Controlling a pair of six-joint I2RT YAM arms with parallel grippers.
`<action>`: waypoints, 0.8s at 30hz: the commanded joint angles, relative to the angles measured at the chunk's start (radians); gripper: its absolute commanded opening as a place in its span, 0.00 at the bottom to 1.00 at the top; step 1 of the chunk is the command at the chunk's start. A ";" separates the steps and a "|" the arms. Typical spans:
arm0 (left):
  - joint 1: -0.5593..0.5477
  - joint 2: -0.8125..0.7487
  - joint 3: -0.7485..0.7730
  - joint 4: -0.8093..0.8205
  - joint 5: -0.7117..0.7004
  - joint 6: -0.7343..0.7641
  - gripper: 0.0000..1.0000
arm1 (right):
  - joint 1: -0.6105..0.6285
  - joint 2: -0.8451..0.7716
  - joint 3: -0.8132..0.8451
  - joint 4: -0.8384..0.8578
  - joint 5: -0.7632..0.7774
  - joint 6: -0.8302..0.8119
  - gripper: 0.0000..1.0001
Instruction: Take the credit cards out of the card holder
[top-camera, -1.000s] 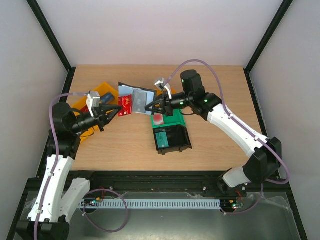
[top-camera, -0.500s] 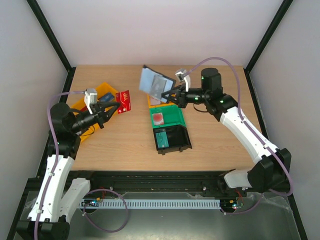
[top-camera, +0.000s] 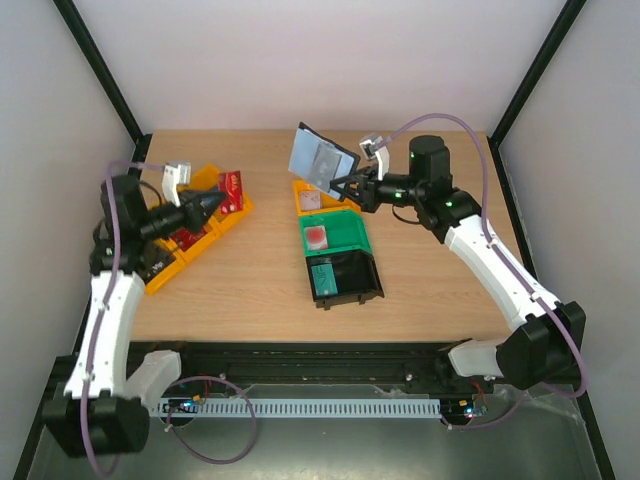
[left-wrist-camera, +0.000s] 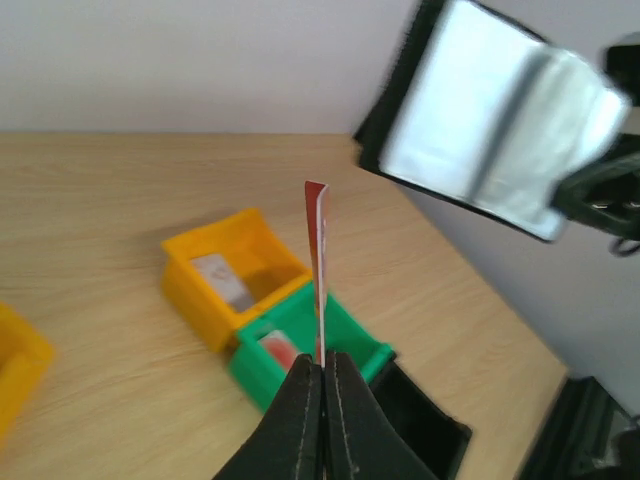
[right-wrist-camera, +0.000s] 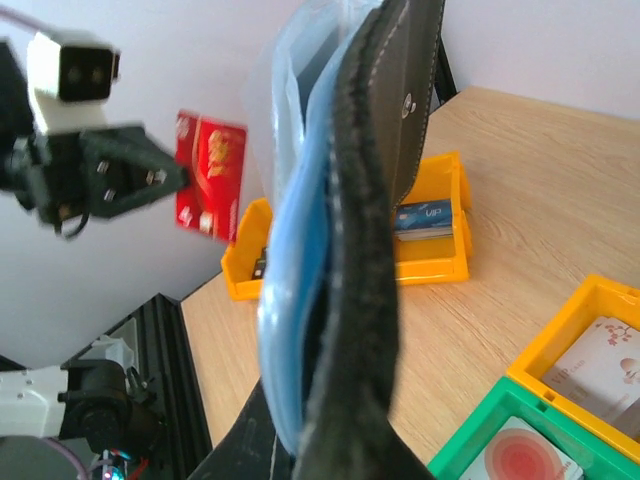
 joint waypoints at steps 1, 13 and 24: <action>0.120 0.192 0.255 -0.493 0.021 0.528 0.02 | 0.003 0.021 0.069 -0.080 -0.009 -0.091 0.02; 0.331 0.808 0.766 -1.073 -0.196 1.024 0.02 | 0.003 0.069 0.113 -0.183 -0.018 -0.225 0.02; 0.318 1.078 0.940 -1.079 -0.377 0.988 0.02 | 0.003 0.127 0.164 -0.288 0.017 -0.315 0.02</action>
